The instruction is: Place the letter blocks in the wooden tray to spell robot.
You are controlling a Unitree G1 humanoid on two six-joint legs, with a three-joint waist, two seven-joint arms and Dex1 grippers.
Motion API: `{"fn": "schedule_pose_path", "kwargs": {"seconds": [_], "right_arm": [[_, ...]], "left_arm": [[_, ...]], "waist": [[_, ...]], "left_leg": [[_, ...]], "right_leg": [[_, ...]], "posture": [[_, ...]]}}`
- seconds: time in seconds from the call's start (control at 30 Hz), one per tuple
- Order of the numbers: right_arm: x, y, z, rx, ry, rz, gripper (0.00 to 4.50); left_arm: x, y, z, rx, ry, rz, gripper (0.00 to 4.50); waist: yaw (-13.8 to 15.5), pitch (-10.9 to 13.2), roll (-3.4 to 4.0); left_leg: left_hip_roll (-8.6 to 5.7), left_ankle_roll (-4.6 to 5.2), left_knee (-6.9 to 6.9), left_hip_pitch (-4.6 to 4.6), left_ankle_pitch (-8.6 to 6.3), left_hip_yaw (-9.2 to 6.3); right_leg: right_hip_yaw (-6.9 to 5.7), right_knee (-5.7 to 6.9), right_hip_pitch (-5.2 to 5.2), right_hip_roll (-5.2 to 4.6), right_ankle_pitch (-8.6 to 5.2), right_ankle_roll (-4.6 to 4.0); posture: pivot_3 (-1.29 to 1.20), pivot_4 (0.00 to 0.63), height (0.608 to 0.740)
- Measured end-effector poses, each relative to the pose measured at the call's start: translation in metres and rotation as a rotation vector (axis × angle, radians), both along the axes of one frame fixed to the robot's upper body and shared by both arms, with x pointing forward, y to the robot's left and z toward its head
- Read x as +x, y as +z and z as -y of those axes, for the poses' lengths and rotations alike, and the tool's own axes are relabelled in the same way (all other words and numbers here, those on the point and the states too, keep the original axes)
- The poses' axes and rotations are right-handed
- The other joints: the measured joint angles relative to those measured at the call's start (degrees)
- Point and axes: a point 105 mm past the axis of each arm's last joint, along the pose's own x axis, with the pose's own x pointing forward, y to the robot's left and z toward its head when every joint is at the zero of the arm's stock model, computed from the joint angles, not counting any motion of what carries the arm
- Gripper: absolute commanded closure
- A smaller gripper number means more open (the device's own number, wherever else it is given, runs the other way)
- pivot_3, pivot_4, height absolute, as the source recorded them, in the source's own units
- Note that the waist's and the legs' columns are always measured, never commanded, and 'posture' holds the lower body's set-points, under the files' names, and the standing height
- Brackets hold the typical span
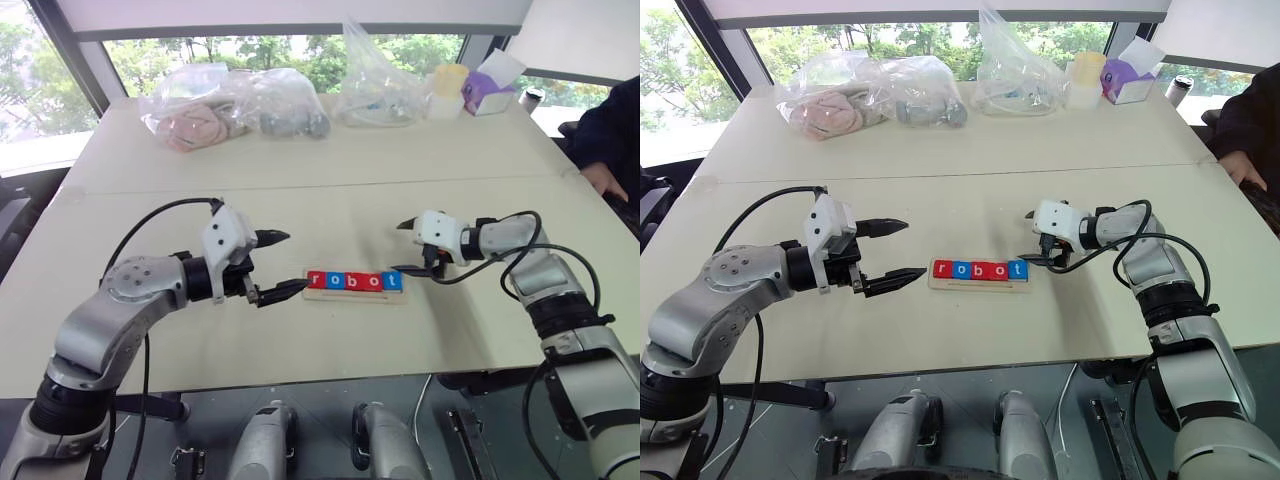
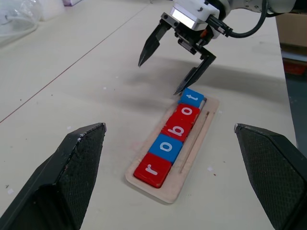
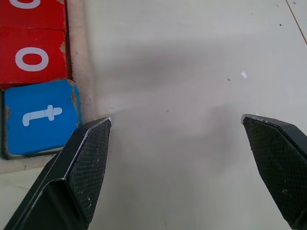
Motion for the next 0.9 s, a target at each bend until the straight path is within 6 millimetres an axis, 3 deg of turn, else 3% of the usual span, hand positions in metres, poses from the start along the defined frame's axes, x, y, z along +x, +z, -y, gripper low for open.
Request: {"fn": "schedule_pose_path", "kwargs": {"seconds": [0.67,0.9], "right_arm": [[-0.011,0.003,-0.011,0.021,0.052,-0.028,0.06],[-0.006,0.008,-0.008,0.023,0.017,0.01,0.06]], "left_arm": [[-0.001,0.0,0.001,-0.009,-0.007,-0.005,0.0],[-0.001,0.0,0.001,-0.012,-0.01,-0.009,0.0]], "waist": [[0.0,0.0,0.0],[0.1,0.0,0.0]], "left_leg": [[0.0,0.0,0.01,0.0,0.0,-0.01],[0.0,0.0,0.01,0.0,0.0,-0.01]], "right_leg": [[0.0,0.0,0.0,0.0,0.0,0.0],[0.0,0.0,0.0,0.0,0.0,0.0]], "posture": [[0.0,0.15,0.725],[0.0,0.15,0.725]]}}
